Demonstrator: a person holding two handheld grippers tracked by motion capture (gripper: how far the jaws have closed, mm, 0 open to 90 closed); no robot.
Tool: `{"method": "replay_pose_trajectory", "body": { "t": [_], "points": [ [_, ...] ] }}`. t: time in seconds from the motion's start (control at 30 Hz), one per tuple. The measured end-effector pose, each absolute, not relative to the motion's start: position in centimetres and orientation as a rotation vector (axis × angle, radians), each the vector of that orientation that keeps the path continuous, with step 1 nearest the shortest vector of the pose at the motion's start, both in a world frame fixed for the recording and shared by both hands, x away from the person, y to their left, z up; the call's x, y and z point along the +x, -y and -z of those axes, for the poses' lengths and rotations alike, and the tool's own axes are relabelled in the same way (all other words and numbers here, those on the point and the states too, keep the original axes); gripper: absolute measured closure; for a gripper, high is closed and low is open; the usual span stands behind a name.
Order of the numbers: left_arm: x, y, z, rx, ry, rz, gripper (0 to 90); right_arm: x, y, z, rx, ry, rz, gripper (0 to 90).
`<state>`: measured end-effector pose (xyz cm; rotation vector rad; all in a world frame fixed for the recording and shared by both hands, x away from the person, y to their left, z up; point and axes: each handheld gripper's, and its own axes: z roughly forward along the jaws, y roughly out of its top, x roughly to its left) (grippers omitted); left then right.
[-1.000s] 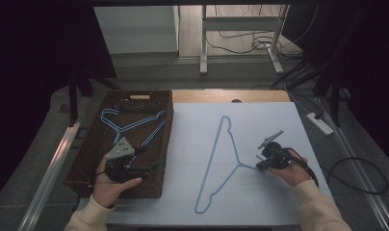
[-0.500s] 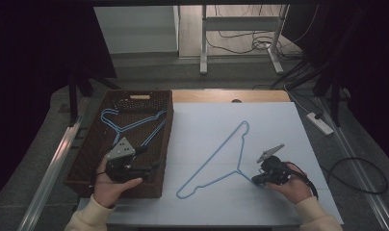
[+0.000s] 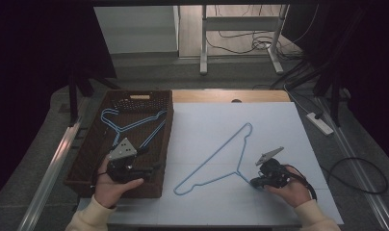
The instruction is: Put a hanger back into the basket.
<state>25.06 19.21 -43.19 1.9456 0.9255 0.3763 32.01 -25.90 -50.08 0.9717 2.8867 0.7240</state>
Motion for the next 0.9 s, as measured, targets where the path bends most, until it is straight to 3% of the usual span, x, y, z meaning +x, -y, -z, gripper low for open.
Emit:
{"method": "replay_pose_trajectory", "body": {
  "t": [0.2, 0.23, 0.27, 0.37, 0.43, 0.67, 0.9],
  "points": [
    [25.1, -19.2, 43.2, 1.944, -0.925, -0.377, 26.9, 32.0, 25.5, 49.7, 0.937, -2.863, -0.733, 90.0],
    [25.0, -19.2, 43.2, 1.944, -0.923, -0.377, 26.9, 32.0, 25.4, 49.4, 0.929, -2.839, -0.756, 83.0],
    [25.0, -19.2, 43.2, 1.944, -0.923, -0.377, 26.9, 32.0, 25.4, 49.4, 0.929, -2.839, -0.756, 83.0],
    [25.0, -19.2, 43.1, 1.942, -0.921, -0.377, 26.9, 32.2, 25.3, 48.8, 0.989, -2.757, -0.789, 56.9],
    [25.0, -19.1, 43.2, 1.941, -0.921, -0.376, 26.9, 32.2, 25.2, 48.6, 1.023, -2.749, -0.792, 52.8],
    [25.0, -19.1, 43.2, 1.946, -0.918, -0.373, 26.9, 32.3, 24.5, 48.9, 1.029, -2.789, -0.693, 46.3],
    [25.0, -19.0, 43.2, 1.947, -0.916, -0.372, 26.8, 32.2, 23.7, 49.2, 1.023, -2.813, -0.6, 49.4]
  ]
}}
